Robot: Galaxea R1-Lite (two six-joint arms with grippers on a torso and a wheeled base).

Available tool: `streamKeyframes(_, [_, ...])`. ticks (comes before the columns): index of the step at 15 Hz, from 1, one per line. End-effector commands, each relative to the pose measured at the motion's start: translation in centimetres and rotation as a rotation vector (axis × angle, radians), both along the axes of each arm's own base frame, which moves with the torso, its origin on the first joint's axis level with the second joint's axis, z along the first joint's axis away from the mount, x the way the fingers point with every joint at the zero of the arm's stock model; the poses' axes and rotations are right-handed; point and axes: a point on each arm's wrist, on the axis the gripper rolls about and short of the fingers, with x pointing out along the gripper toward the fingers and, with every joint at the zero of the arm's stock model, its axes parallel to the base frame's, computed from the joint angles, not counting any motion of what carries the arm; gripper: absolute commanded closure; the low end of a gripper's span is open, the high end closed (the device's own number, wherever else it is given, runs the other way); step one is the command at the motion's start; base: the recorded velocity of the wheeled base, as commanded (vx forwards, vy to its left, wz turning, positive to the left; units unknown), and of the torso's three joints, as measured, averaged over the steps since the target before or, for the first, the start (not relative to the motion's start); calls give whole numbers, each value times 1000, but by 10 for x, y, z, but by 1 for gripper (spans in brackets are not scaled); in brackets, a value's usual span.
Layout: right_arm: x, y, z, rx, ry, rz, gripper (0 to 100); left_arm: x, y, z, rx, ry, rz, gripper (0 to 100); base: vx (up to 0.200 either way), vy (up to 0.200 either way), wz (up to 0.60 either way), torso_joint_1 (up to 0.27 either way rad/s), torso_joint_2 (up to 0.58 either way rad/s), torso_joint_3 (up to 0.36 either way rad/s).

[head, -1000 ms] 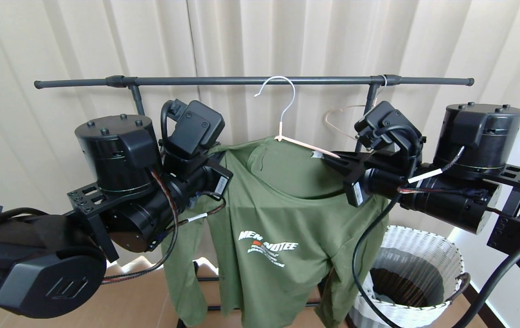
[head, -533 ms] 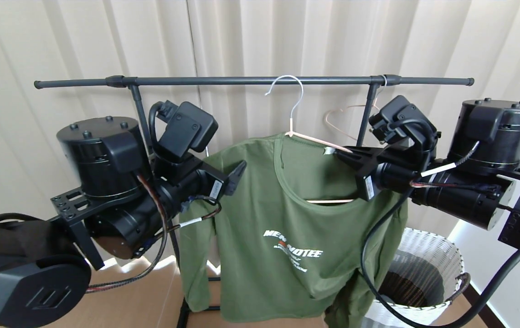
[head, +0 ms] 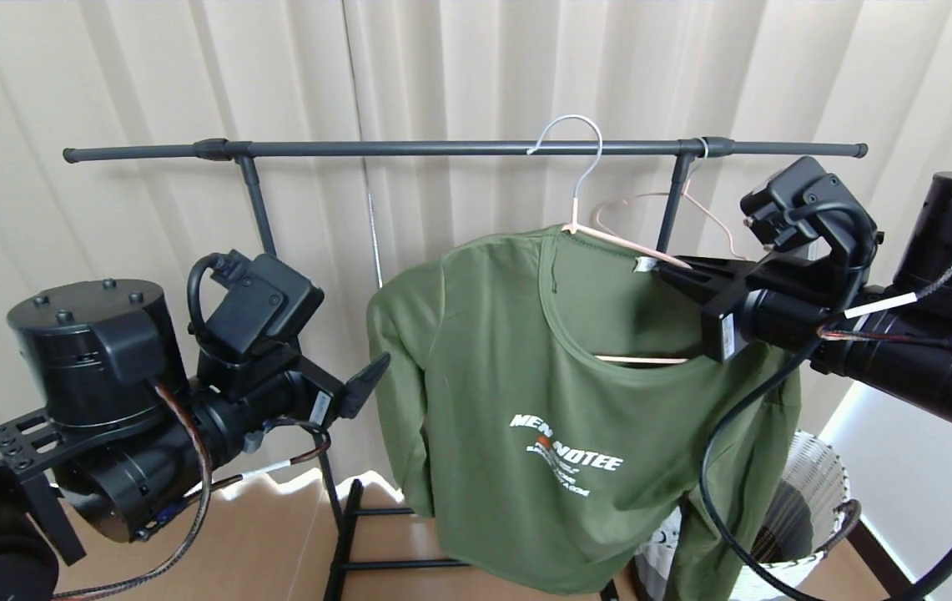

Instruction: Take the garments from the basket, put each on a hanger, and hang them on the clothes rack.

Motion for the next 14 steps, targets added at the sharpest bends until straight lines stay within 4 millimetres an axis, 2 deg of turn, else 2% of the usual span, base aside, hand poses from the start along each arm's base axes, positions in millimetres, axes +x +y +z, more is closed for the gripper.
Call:
streamKeyframes(1, [-6, -3, 4, 7, -12, 14, 100, 8, 13, -16, 20, 55, 4, 0, 0, 0, 0, 0, 0, 0])
streamKeyframes(9, [-14, -2, 12, 23, -38, 75, 100, 34, 17, -40, 21, 83, 28, 0, 0, 0, 0, 0, 0, 0])
streamKeyframes(10, [-16, 0, 12, 25, -38, 84, 100, 36, 16, -42, 21, 81, 28, 100, 0, 0, 0, 0, 0, 0])
streamKeyframes(14, [-18, 2, 14, 25, -46, 88, 100, 36, 17, -43, 17, 75, 35, 100, 0, 0, 0, 0, 0, 0])
